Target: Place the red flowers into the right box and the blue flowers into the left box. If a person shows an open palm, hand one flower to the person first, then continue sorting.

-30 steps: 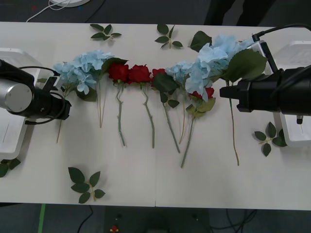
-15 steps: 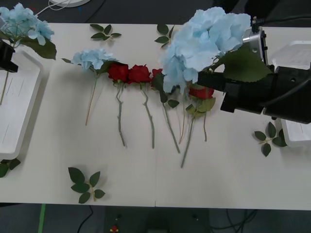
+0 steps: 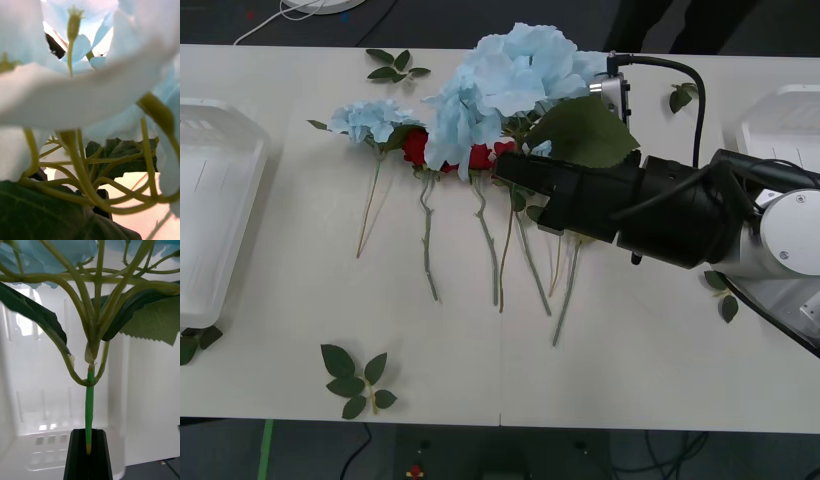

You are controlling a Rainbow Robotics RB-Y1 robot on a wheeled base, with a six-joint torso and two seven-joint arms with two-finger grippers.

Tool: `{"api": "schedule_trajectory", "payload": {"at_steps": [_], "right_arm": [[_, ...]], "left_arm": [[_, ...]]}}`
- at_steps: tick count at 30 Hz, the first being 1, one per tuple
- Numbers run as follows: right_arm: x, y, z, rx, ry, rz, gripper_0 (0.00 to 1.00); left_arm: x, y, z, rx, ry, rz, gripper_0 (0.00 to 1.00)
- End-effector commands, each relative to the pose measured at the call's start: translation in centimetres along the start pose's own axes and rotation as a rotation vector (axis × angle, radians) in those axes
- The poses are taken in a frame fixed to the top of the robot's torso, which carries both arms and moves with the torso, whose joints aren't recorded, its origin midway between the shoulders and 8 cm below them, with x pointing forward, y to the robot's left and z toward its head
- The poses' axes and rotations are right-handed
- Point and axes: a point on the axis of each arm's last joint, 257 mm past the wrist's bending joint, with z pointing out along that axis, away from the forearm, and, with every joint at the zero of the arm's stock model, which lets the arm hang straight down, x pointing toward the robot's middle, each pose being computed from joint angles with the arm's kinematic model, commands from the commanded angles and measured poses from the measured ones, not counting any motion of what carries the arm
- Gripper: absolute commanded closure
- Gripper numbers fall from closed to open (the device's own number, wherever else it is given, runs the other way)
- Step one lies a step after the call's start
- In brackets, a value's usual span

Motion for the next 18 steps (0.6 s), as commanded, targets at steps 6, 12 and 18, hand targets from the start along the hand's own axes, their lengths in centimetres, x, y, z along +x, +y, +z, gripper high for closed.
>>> {"api": "schedule_trajectory", "payload": {"at_steps": [6, 12, 18], "right_arm": [[-2.3, 1.6, 3.5, -0.044, -0.046, -0.021, 1.0], [-2.3, 2.2, 3.4, -0.071, -0.043, 0.029, 1.0], [-2.2, 2.3, 3.1, -0.078, -0.035, 0.045, 1.0]], "left_arm": [[1.4, 6.3, 2.3, -0.129, -0.168, -0.01, 1.0], [3.3, 8.8, 7.0, -0.245, -0.24, 0.002, 1.0], [4.6, 8.8, 10.2, -0.28, -0.251, 0.007, 1.0]]}}
